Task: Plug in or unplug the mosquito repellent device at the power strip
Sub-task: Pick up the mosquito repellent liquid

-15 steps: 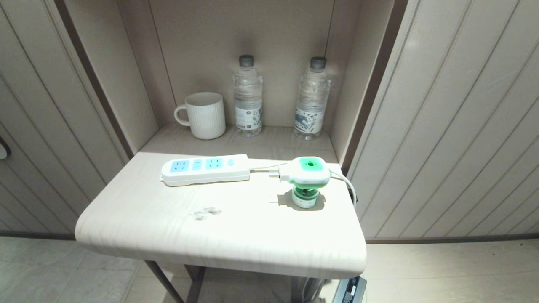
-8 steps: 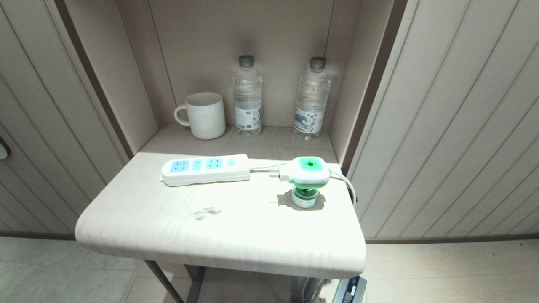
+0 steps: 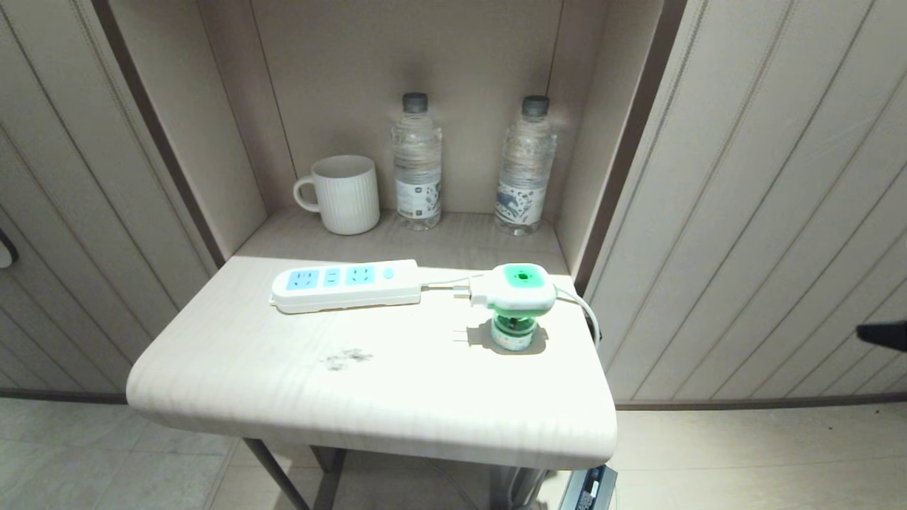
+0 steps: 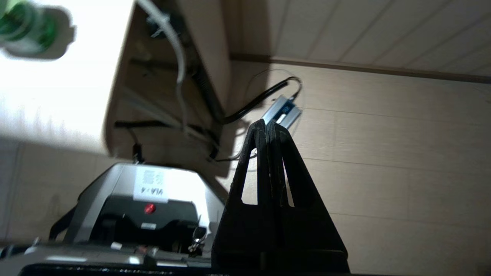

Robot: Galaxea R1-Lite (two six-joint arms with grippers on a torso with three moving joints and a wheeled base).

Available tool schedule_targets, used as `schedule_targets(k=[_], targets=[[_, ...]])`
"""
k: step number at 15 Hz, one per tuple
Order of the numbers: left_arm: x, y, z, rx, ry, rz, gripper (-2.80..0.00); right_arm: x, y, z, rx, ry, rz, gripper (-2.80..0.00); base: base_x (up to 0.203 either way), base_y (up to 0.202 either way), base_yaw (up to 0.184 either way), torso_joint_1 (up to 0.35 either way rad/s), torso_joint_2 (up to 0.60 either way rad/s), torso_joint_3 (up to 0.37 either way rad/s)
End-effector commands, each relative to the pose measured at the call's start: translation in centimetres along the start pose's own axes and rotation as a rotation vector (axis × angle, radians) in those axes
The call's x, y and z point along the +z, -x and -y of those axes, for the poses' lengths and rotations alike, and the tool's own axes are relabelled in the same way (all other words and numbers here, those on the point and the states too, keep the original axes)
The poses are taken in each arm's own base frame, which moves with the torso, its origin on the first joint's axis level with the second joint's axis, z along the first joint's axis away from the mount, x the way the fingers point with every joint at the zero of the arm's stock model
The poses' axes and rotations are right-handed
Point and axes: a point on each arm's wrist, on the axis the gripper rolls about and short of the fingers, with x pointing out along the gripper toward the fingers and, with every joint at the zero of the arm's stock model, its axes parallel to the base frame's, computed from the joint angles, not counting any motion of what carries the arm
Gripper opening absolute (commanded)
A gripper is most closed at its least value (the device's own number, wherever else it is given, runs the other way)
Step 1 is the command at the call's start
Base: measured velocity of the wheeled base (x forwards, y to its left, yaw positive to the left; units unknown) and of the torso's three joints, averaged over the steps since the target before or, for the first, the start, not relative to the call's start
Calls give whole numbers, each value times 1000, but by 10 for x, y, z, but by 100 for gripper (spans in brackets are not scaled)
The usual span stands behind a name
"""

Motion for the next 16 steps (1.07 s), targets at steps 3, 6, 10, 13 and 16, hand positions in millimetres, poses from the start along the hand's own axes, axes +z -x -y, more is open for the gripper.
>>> schedule_targets(k=[3,6,10,13,16], targets=[[0,0,0,0,0,-1,-280,0,-8,-12,131,167,60,-280,0,0,0,0,0,0],[0,0,0,0,0,-1,-280,2,-2,-17,243,204,77,-280,0,0,0,0,0,0],[0,0,0,0,0,-1,-280,35,-24,-42,282,210,61,-280,0,0,0,0,0,0],[0,0,0,0,0,-1,-280,49,-50,-62,291,204,21,-280,0,0,0,0,0,0],[0,0,0,0,0,-1,-280,46,-69,-72,290,218,-34,0,0,0,0,0,0,0]])
